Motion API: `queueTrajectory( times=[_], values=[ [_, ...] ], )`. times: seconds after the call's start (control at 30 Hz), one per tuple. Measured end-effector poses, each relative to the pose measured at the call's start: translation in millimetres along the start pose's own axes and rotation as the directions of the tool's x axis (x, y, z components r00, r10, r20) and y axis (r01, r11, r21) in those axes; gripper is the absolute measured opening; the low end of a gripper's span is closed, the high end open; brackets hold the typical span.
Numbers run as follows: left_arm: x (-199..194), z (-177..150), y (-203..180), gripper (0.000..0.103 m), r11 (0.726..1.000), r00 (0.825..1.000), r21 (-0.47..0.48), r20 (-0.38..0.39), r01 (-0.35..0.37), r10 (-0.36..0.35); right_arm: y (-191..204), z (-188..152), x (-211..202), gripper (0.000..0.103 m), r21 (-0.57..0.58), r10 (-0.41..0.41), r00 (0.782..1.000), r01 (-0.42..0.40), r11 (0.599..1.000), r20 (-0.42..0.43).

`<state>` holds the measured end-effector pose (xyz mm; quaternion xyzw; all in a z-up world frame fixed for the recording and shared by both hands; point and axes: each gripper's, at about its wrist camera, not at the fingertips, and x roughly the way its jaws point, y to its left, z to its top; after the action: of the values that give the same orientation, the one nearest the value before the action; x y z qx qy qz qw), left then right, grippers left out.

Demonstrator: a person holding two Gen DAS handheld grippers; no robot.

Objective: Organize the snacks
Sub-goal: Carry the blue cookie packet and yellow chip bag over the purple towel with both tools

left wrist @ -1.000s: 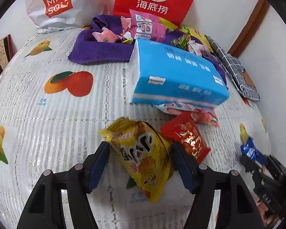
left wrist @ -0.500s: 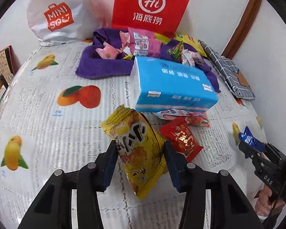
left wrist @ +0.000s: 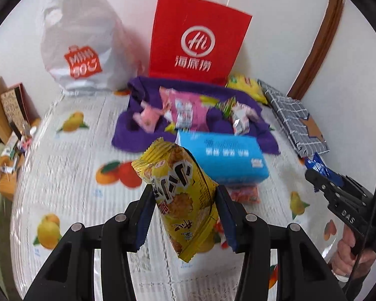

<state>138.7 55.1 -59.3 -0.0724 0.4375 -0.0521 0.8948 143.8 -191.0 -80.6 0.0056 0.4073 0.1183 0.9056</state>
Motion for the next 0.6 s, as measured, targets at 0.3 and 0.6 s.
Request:
queueTrajectory(
  times=[0.3, 0.6],
  values=[
    [0.7, 52.9, -3.4, 0.046, 1.000, 0.999, -0.002, 0.035, 0.016, -0.016, 0.2, 54.9, 14.4, 0.044, 0.004, -0.011, 0.999, 0.011, 1.000, 0.035],
    [22.9, 104.9, -0.4, 0.047, 1.000, 0.997, -0.002, 0.079, -0.020, 0.020, -1.1, 109.9, 44.5, 0.044, 0.001, -0.005, 0.999, 0.005, 1.000, 0.048]
  ],
)
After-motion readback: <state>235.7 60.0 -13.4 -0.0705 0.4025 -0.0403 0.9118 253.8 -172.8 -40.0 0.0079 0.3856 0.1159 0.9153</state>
